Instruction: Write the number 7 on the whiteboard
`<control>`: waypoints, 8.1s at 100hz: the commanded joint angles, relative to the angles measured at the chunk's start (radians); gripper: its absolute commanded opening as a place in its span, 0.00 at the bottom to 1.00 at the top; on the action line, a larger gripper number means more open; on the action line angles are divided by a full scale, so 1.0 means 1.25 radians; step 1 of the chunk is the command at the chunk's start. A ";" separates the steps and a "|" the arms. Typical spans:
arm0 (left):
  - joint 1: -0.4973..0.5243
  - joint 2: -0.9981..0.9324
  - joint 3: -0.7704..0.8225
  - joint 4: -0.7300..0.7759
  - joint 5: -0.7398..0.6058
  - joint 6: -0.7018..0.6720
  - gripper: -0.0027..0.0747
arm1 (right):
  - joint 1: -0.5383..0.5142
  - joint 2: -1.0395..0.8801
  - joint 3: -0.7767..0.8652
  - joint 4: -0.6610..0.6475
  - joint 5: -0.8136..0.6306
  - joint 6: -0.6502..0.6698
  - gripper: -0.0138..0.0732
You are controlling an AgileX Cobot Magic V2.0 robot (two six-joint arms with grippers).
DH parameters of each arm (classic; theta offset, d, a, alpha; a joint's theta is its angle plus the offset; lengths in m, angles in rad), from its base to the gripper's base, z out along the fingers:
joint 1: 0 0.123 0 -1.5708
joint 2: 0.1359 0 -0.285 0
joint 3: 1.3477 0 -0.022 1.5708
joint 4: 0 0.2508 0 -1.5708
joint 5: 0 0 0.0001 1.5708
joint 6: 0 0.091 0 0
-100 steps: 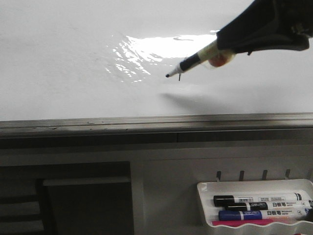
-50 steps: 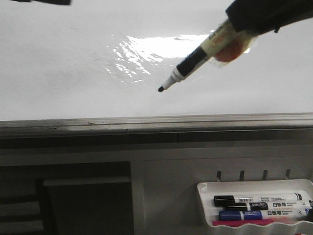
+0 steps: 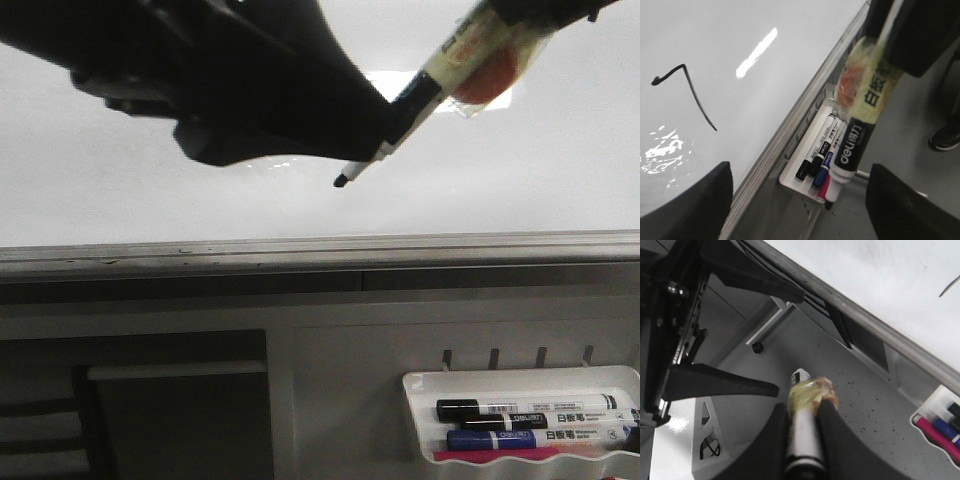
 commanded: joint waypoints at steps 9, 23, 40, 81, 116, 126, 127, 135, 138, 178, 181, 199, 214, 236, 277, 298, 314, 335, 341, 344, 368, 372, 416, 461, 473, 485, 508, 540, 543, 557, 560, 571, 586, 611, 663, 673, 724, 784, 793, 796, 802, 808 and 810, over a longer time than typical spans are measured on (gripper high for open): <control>-0.015 0.030 -0.056 0.012 -0.061 -0.001 0.70 | -0.006 -0.006 -0.028 0.034 -0.011 -0.001 0.10; -0.015 0.055 -0.082 0.024 -0.061 -0.001 0.70 | -0.006 -0.006 -0.028 0.034 -0.010 -0.001 0.10; -0.015 0.065 -0.092 0.024 -0.061 -0.001 0.60 | -0.006 -0.006 -0.028 0.034 -0.010 -0.001 0.10; -0.015 0.065 -0.092 0.031 -0.061 -0.001 0.01 | -0.006 -0.006 -0.028 0.066 0.009 -0.012 0.32; 0.029 0.039 -0.089 -0.110 -0.049 -0.002 0.01 | -0.045 -0.072 -0.028 0.042 -0.124 -0.016 0.71; 0.082 0.001 -0.067 -0.202 -0.072 -0.002 0.01 | -0.107 -0.146 -0.028 -0.023 -0.165 -0.008 0.71; 0.090 -0.003 -0.064 -0.218 -0.076 -0.002 0.01 | -0.112 -0.150 -0.028 -0.032 -0.165 -0.007 0.71; 0.132 -0.038 -0.031 -0.341 -0.135 -0.002 0.01 | -0.161 -0.200 -0.021 -0.065 -0.163 -0.001 0.71; 0.148 -0.046 -0.021 -0.405 -0.157 -0.002 0.01 | -0.178 -0.214 -0.016 -0.065 -0.163 -0.001 0.71; 0.194 0.070 -0.015 -0.517 -0.270 -0.010 0.01 | -0.190 -0.264 0.047 -0.037 -0.186 0.020 0.71; 0.194 0.088 -0.022 -0.517 -0.270 -0.010 0.01 | -0.190 -0.263 0.047 -0.037 -0.188 0.020 0.71; 0.194 0.162 -0.062 -0.518 -0.267 -0.010 0.01 | -0.190 -0.260 0.047 -0.037 -0.195 0.020 0.71; 0.194 0.188 -0.070 -0.518 -0.269 -0.010 0.01 | -0.190 -0.260 0.047 -0.037 -0.195 0.020 0.71; 0.194 0.188 -0.070 -0.518 -0.281 -0.010 0.04 | -0.190 -0.260 0.047 -0.037 -0.196 0.020 0.71; 0.194 0.111 -0.058 -0.515 -0.255 0.012 0.77 | -0.190 -0.260 0.047 -0.013 -0.202 0.020 0.71; 0.194 -0.039 -0.008 -0.515 -0.240 0.153 0.77 | -0.190 -0.269 0.047 0.075 -0.286 0.020 0.57; 0.194 -0.168 0.010 -0.514 -0.237 0.264 0.76 | -0.190 -0.269 0.047 0.116 -0.356 0.020 0.30; 0.194 -0.324 0.038 -0.512 -0.177 0.348 0.33 | -0.190 -0.284 0.054 0.116 -0.376 -0.022 0.09; 0.194 -0.363 0.053 -0.512 -0.145 0.349 0.12 | -0.190 -0.312 0.072 0.116 -0.394 -0.050 0.09; 0.194 -0.381 0.062 -0.512 -0.132 0.349 0.02 | -0.190 -0.330 0.090 0.116 -0.406 -0.061 0.09; 0.194 -0.525 0.208 -0.512 -0.134 0.349 0.01 | -0.190 -0.556 0.304 0.118 -0.514 -0.089 0.09; 0.194 -0.554 0.235 -0.512 -0.156 0.349 0.01 | -0.190 -0.599 0.339 0.118 -0.530 -0.089 0.09; 0.194 -0.863 0.417 -0.518 -0.229 0.346 0.01 | -0.190 -0.818 0.549 0.140 -0.509 -0.089 0.09; 0.194 -0.879 0.420 -0.528 -0.248 0.346 0.01 | -0.190 -0.818 0.549 0.142 -0.520 -0.089 0.09; 0.194 -0.879 0.420 -0.530 -0.248 0.346 0.01 | -0.190 -0.818 0.549 0.142 -0.520 -0.089 0.09; 0.194 -0.879 0.420 -0.530 -0.248 0.346 0.01 | -0.190 -0.818 0.549 0.142 -0.520 -0.089 0.09; 0.194 -0.879 0.420 -0.530 -0.248 0.346 0.01 | -0.190 -0.818 0.549 0.142 -0.520 -0.089 0.09; 0.196 -0.879 0.420 -0.426 -0.235 0.346 0.01 | -0.190 -0.818 0.549 0.142 -0.520 -0.089 0.09; 0.202 -0.879 0.420 -0.362 -0.219 0.340 0.01 | -0.190 -0.818 0.549 0.142 -0.520 -0.089 0.09; 0.289 -0.878 0.420 -0.092 -0.142 0.087 0.01 | -0.190 -0.818 0.549 0.142 -0.520 -0.089 0.09; 0.319 -0.878 0.420 -0.053 -0.122 0.041 0.01 | -0.190 -0.818 0.549 0.142 -0.520 -0.089 0.09; 0.458 -0.878 0.427 0.053 -0.072 -0.116 0.01 | -0.190 -0.818 0.549 0.142 -0.521 -0.089 0.09; 0.602 -0.904 0.468 0.099 -0.093 -0.187 0.01 | -0.190 -0.818 0.549 0.142 -0.521 -0.089 0.09; 0.728 -1.005 0.566 0.121 -0.093 -0.206 0.01 | -0.190 -0.818 0.549 0.142 -0.521 -0.089 0.09; 0.760 -1.018 0.628 0.079 -0.063 -0.206 0.01 | -0.190 -0.818 0.549 0.142 -0.521 -0.089 0.09; 0.760 -1.018 0.627 0.071 -0.059 -0.206 0.01 | -0.190 -0.818 0.549 0.142 -0.521 -0.089 0.09; 0.760 -1.017 0.627 0.071 -0.059 -0.206 0.01 | -0.190 -0.818 0.549 0.142 -0.521 -0.089 0.09; 0.760 -1.017 0.627 0.071 -0.059 -0.206 0.01 | -0.190 -0.818 0.554 -0.357 -0.697 0.304 0.09; 0.760 -1.017 0.627 0.071 -0.059 -0.206 0.01 | -0.190 -0.818 0.581 -0.556 -0.757 0.503 0.09; 0.760 -1.017 0.627 0.071 -0.059 -0.206 0.01 | -0.190 -0.818 0.599 -0.620 -0.784 0.558 0.09; 0.760 -1.017 0.627 0.071 -0.059 -0.206 0.01 | -0.190 -0.818 0.636 -0.692 -0.821 0.612 0.09; 0.760 -1.017 0.627 0.071 -0.059 -0.206 0.01 | -0.190 -0.818 0.671 -0.706 -0.834 0.620 0.09; 0.760 -1.017 0.627 0.071 -0.059 -0.206 0.01 | -0.190 -0.818 0.678 -0.709 -0.834 0.620 0.09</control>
